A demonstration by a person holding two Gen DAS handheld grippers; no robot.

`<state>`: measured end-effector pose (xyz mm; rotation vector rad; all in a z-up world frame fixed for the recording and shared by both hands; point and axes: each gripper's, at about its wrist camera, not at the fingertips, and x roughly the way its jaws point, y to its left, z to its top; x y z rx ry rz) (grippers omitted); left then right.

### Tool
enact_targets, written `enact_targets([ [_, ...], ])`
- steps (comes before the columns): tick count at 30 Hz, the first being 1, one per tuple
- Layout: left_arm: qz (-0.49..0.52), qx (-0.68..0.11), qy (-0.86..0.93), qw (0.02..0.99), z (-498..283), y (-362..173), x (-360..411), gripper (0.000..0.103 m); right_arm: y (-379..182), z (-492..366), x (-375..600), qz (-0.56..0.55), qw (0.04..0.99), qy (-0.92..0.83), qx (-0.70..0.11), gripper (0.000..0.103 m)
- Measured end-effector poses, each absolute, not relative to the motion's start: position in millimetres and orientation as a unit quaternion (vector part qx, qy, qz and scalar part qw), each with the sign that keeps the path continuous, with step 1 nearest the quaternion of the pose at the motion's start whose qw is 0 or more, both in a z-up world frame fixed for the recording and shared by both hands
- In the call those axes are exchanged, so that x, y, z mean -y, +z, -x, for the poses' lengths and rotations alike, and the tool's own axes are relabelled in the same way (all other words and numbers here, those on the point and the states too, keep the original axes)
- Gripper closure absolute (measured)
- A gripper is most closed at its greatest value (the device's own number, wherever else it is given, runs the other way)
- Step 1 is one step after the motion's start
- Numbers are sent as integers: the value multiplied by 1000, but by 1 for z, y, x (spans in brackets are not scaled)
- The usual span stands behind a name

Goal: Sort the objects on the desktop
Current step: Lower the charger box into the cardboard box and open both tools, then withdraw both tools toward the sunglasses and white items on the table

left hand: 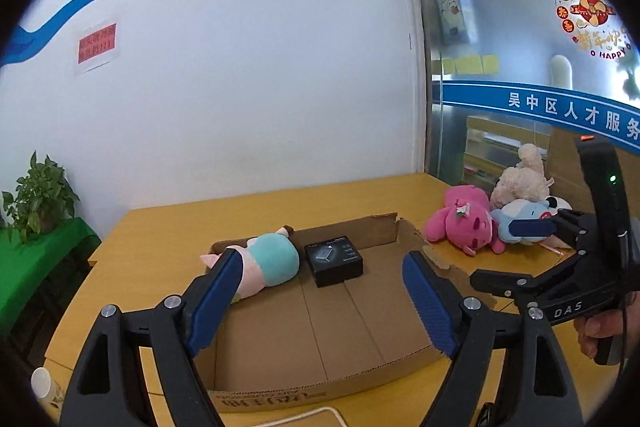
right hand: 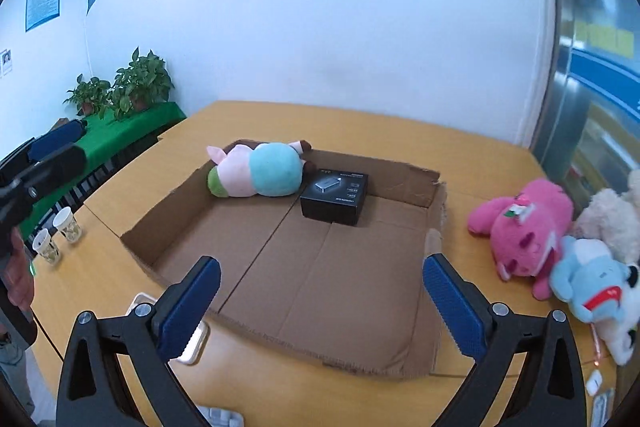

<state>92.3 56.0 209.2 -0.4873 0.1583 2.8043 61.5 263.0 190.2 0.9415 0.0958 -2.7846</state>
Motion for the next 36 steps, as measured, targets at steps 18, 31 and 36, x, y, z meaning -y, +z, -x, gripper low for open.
enact_targets([
  [18, 197, -10, 970, 141, -154, 189, -35, 21, 212, -182, -220, -277, 48, -959, -42, 0],
  [31, 216, -13, 963, 163, -152, 167, -47, 21, 195, -184, -221, -282, 37, -958, -26, 0],
  [36, 235, -13, 955, 178, -150, 151, -50, 21, 182, -181, -231, -294, 28, -955, -21, 0],
])
